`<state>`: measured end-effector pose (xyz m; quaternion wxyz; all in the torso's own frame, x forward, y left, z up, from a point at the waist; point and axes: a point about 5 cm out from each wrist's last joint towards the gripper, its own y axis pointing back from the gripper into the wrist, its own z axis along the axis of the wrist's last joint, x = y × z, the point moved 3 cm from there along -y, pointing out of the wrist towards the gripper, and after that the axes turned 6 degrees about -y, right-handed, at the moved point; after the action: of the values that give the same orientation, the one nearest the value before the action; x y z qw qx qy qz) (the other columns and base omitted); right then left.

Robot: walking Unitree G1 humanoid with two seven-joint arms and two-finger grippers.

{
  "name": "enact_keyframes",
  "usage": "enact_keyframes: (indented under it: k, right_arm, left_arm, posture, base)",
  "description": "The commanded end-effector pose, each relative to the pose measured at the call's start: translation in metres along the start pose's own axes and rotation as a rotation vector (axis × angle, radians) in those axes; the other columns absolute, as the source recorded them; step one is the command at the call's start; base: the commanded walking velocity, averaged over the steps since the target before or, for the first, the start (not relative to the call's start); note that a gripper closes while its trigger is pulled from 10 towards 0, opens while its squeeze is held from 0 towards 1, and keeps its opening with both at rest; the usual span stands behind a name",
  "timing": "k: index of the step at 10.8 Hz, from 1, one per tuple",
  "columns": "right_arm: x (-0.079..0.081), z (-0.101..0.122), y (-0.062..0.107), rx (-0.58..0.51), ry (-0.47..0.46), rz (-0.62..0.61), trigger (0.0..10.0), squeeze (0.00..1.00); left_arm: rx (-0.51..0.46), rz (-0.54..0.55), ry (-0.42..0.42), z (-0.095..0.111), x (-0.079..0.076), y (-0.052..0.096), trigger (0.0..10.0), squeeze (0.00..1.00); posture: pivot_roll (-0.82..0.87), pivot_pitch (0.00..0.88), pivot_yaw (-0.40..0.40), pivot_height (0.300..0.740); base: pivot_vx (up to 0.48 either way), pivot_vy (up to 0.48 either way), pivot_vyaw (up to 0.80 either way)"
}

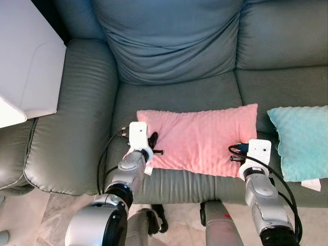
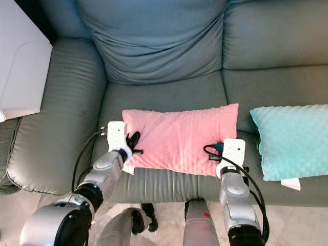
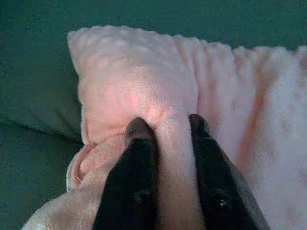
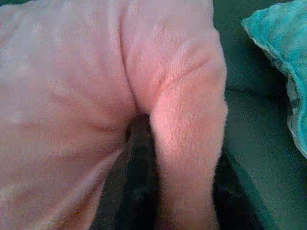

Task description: Move the pillow to the sofa

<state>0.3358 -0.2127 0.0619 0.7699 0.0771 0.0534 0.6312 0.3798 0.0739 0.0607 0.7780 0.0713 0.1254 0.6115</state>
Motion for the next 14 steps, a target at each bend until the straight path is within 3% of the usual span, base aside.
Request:
enact_keyframes:
  k: [1, 11, 14]
  right_arm:
    - [-0.001, -0.014, 0.005, 0.037, -0.007, -0.005, 10.0, 1.0]
    - [-0.011, -0.012, 0.001, 0.009, 0.002, -0.031, 10.0, 1.0]
    - [-0.005, -0.001, 0.0, -0.042, -0.001, -0.026, 10.0, 1.0]
  left_arm:
    - [0.065, 0.04, 0.0, -0.023, 0.011, 0.008, 10.0, 1.0]
    - [0.081, 0.095, -0.01, -0.031, 0.023, 0.013, 10.0, 1.0]
    - [0.015, 0.118, 0.011, -0.017, 0.033, 0.011, 10.0, 1.0]
  posture:
    - [-0.34, 0.447, 0.209, 0.74]
    - [-0.33, 0.43, 0.202, 0.74]
    - [-0.31, 0.409, 0.212, 0.74]
  base:
    - [0.0, 0.0, 0.0]
    - [0.0, 0.0, 0.0]
    - [0.0, 0.0, 0.0]
